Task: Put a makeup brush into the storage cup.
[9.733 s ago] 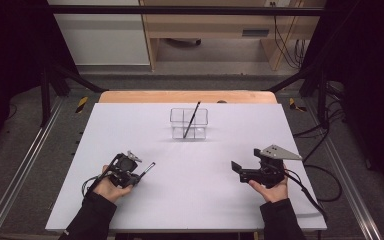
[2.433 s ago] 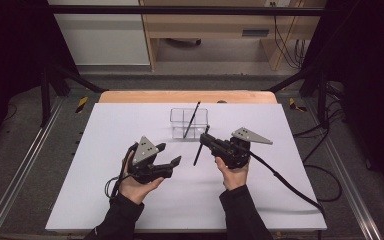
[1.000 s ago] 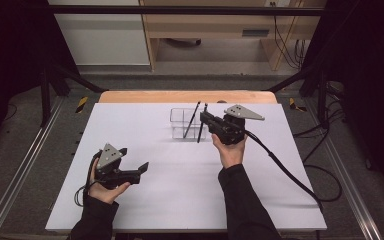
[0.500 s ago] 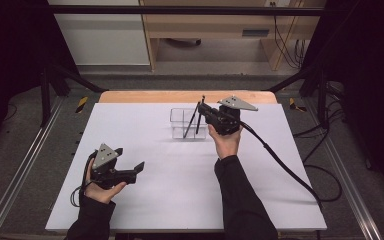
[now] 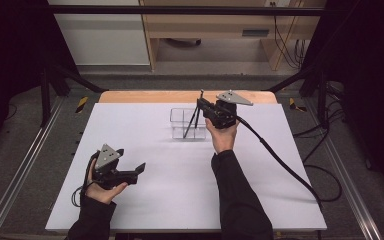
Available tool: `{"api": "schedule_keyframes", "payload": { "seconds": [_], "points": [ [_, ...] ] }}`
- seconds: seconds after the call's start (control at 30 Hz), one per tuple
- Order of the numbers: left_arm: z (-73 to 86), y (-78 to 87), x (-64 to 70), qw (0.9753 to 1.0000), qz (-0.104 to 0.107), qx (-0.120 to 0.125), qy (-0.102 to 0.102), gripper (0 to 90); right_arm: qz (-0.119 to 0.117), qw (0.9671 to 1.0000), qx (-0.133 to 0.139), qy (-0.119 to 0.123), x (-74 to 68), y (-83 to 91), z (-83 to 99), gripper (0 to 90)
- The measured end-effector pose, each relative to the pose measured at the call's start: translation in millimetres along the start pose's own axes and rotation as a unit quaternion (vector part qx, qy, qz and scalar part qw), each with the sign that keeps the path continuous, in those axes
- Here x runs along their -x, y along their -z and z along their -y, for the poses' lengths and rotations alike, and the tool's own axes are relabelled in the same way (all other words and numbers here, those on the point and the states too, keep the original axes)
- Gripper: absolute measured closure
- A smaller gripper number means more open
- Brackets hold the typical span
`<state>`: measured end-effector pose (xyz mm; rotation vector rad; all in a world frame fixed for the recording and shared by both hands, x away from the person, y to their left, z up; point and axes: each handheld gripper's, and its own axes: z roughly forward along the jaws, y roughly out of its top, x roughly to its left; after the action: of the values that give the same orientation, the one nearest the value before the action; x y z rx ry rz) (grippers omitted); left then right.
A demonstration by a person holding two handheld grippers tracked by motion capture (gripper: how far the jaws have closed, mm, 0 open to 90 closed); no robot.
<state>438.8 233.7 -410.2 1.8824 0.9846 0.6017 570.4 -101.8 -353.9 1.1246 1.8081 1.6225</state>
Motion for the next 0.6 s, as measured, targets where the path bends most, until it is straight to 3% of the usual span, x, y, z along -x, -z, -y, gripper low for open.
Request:
{"api": "schedule_keyframes", "payload": {
  "seconds": [0.6],
  "points": [
    [0.3, 0.8, -1.6, 1.0, -0.003, 0.001, 0.004, 9.6, 0.016, 0.9999, 0.003, -0.005, 8.1, -23.3, -1.0, 84.0]
  ]
}}
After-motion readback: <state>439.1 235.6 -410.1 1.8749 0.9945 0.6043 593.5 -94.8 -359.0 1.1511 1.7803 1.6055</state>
